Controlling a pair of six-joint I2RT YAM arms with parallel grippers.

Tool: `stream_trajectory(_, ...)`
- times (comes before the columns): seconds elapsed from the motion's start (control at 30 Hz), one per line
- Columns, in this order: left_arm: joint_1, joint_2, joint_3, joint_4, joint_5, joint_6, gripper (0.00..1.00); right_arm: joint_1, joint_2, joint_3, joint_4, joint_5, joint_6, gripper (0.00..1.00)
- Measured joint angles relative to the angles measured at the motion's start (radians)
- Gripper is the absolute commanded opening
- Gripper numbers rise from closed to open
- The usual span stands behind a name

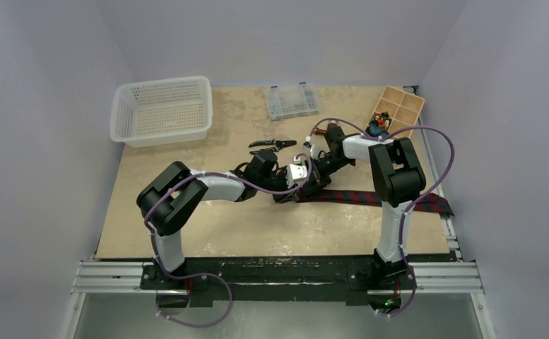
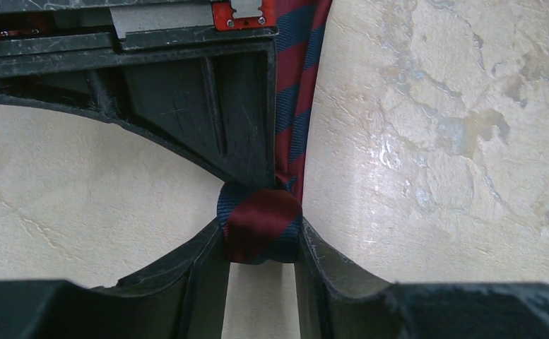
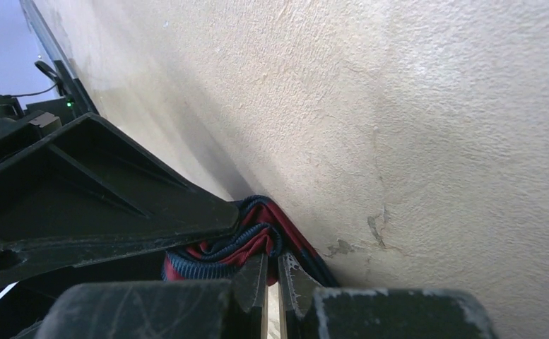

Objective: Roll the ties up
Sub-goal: Roll the tie at the center of the board.

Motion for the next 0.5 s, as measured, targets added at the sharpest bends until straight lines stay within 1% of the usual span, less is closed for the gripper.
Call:
stream_trajectory(0.13,-0.003,0.021,0.011,0.006,-0.003,0.023,0.41,-0.003,-0.013,-0.039,0.062,-0.027,0.022,0.0)
stream_trajectory(0.23,-0.013,0.055,0.026,0.022,-0.003,0.043,0.41,-0.003,-0.031,-0.064,0.099,-0.028,0.032,0.0)
stream_trajectory(0.3,-0.016,0.078,0.035,0.031,-0.003,0.062,0.39,-0.002,-0.034,-0.071,0.113,-0.03,0.039,0.0)
stream_trajectory(0.4,-0.016,0.09,0.046,0.027,0.001,0.089,0.32,0.0,-0.035,-0.074,0.124,-0.032,0.044,0.01)
stream_trajectory(0.43,-0.016,0.09,0.05,0.018,0.0,0.095,0.3,0.0,-0.035,-0.074,0.124,-0.033,0.044,0.03)
stream_trajectory(0.5,-0.016,0.091,0.062,-0.008,-0.003,0.111,0.25,0.0,-0.036,-0.074,0.123,-0.033,0.042,0.12)
